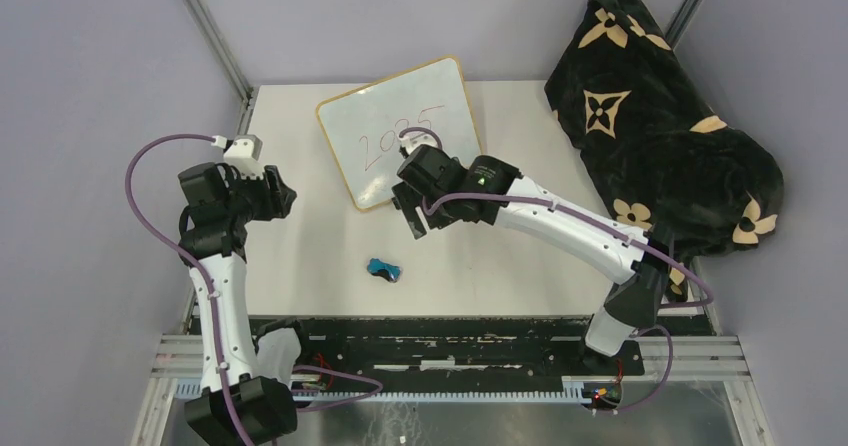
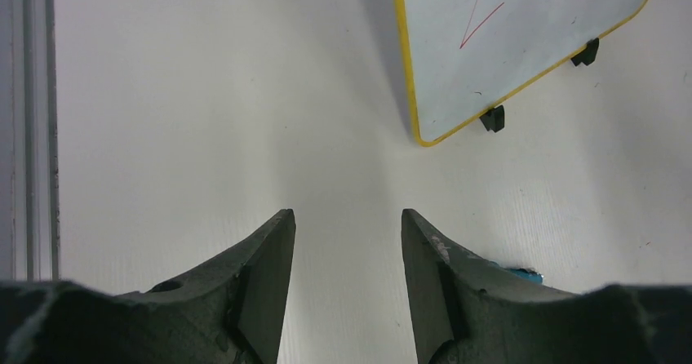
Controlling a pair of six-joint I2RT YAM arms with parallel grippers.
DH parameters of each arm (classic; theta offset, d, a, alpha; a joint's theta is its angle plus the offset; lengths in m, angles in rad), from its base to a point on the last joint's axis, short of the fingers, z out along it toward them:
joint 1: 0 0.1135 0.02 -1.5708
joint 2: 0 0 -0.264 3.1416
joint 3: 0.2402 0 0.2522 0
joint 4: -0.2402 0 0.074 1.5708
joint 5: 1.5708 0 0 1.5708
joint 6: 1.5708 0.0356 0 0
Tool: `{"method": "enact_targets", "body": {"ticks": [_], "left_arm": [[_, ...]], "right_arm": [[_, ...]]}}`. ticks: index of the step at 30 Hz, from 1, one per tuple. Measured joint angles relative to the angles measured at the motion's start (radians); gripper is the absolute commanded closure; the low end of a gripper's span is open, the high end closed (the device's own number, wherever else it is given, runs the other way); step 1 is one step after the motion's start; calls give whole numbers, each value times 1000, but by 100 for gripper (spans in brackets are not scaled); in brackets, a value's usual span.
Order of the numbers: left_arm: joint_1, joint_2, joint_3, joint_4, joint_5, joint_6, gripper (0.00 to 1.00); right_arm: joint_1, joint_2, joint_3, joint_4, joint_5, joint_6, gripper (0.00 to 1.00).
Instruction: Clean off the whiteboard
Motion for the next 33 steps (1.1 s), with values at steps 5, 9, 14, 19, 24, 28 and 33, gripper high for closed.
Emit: {"method": "enact_targets", "body": {"ticks": [5, 9, 14, 19, 24, 28, 33], "left_arm": [[0, 35, 4, 21, 28, -14, 43], [0, 34, -5, 60, 27, -34, 43], [0, 23, -11, 67, 8, -36, 43], [0, -48, -31, 45, 6, -34, 42], [0, -125, -43, 0, 6, -26, 42], [0, -166, -64, -26, 10, -26, 42], [0, -178, -90, -45, 12, -26, 42]], "right_arm": [[-23, 77, 166, -103, -19, -93, 12], [-23, 152, 321, -208, -76, -214, 13], [-23, 161, 320, -254, -182, -297, 14], [-23, 158, 180, -226, -333, -309, 18], [-19, 173, 74, -183, -420, -306, 19], [-8, 215, 84, -161, -430, -314, 20], [9, 323, 166, -142, -439, -336, 20]]}}
